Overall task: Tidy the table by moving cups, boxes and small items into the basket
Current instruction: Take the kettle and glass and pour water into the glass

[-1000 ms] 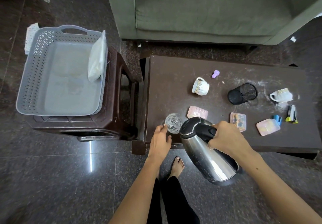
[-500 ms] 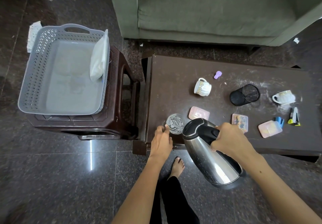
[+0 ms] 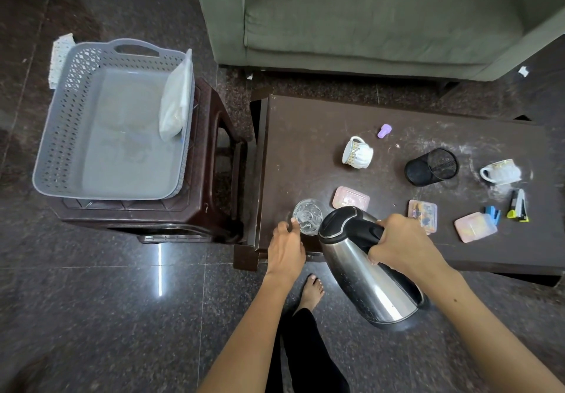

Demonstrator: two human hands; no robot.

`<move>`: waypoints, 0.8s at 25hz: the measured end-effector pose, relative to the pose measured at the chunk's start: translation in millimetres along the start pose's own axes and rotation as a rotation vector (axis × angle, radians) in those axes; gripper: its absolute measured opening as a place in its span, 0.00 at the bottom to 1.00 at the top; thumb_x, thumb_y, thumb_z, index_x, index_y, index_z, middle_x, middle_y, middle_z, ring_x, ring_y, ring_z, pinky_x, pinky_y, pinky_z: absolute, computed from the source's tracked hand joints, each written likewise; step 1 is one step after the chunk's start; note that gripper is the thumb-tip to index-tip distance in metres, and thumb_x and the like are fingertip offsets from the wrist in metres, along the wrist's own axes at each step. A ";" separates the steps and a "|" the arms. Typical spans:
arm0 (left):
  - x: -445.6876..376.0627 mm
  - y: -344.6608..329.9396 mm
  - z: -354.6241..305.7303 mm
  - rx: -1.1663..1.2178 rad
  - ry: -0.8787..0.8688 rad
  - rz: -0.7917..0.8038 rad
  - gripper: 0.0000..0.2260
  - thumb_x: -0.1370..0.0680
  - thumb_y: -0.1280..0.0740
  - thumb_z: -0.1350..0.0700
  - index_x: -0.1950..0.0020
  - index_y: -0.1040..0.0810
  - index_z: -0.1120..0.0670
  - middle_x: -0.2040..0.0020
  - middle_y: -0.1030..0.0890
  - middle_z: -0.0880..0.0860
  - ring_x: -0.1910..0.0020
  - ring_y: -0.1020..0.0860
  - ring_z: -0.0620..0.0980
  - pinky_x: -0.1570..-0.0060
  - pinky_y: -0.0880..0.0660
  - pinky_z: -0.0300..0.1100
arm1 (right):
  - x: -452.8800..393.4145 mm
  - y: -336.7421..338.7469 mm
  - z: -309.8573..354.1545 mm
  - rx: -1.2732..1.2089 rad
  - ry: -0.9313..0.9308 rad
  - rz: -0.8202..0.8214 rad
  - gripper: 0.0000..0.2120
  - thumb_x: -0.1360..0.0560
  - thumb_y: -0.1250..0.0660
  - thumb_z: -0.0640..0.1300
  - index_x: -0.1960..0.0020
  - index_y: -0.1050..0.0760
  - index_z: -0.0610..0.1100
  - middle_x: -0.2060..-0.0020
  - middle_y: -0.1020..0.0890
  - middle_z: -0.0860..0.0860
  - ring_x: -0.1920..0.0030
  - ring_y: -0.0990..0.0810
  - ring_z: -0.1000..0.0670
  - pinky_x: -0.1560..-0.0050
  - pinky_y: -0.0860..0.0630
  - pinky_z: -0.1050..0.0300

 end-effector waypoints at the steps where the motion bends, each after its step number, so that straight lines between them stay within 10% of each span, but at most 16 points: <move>1: 0.2 -0.1 -0.2 -0.004 0.001 -0.002 0.25 0.21 0.40 0.60 0.25 0.41 0.59 0.36 0.32 0.58 0.37 0.32 0.56 0.39 0.30 0.47 | 0.0 -0.4 0.1 -0.004 -0.003 0.008 0.10 0.43 0.30 0.40 0.64 0.26 0.38 0.73 0.25 0.45 0.71 0.23 0.43 0.75 0.34 0.62; 20: 2.1 1.0 -2.7 0.007 0.011 -0.012 0.25 0.22 0.40 0.62 0.25 0.42 0.59 0.36 0.32 0.59 0.38 0.31 0.56 0.39 0.30 0.47 | 3.1 0.7 -3.4 -0.048 -0.015 0.015 0.10 0.43 0.28 0.39 0.66 0.27 0.38 0.75 0.25 0.45 0.73 0.23 0.43 0.74 0.29 0.59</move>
Point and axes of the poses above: each hand's wrist, its own x-axis away from the middle knuckle, its own y-axis out of the back of the hand, z = x × y, the point moved 10 cm from there along -x, towards the middle knuckle
